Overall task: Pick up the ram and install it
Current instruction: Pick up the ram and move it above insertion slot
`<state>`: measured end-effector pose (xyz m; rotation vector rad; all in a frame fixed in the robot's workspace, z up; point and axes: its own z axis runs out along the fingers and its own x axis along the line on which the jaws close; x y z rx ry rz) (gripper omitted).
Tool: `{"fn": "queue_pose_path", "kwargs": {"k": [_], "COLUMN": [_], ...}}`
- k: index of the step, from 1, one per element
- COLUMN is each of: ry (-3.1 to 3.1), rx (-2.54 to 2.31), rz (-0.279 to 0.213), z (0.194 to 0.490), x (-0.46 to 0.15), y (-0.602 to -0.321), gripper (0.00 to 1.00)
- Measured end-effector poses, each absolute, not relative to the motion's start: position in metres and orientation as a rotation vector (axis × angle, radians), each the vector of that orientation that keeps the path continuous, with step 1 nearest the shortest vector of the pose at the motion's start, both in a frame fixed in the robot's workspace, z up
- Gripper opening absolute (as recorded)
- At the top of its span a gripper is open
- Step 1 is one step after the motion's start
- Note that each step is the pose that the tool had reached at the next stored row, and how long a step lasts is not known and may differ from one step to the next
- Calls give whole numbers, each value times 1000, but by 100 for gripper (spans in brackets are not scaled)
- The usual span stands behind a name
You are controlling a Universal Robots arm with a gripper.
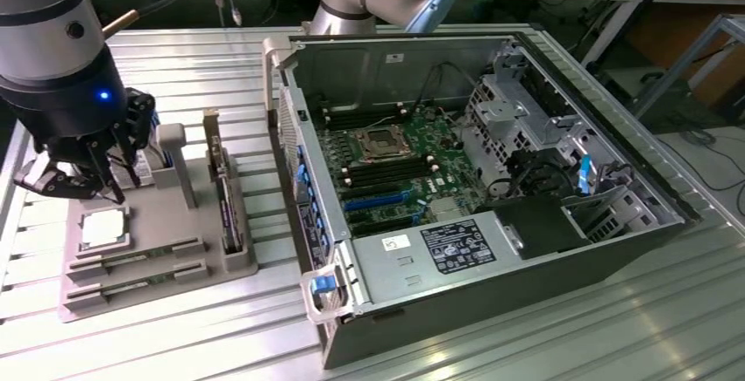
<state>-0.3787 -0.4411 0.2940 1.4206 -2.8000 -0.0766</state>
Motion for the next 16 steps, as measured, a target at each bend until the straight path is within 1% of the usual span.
{"fn": "queue_pose_path", "kwargs": {"k": [16], "ry": [-2441], "rx": [1958], "rz": [-74], "z": [267], "x": [-379], "y": [-441], "gripper": [29]}}
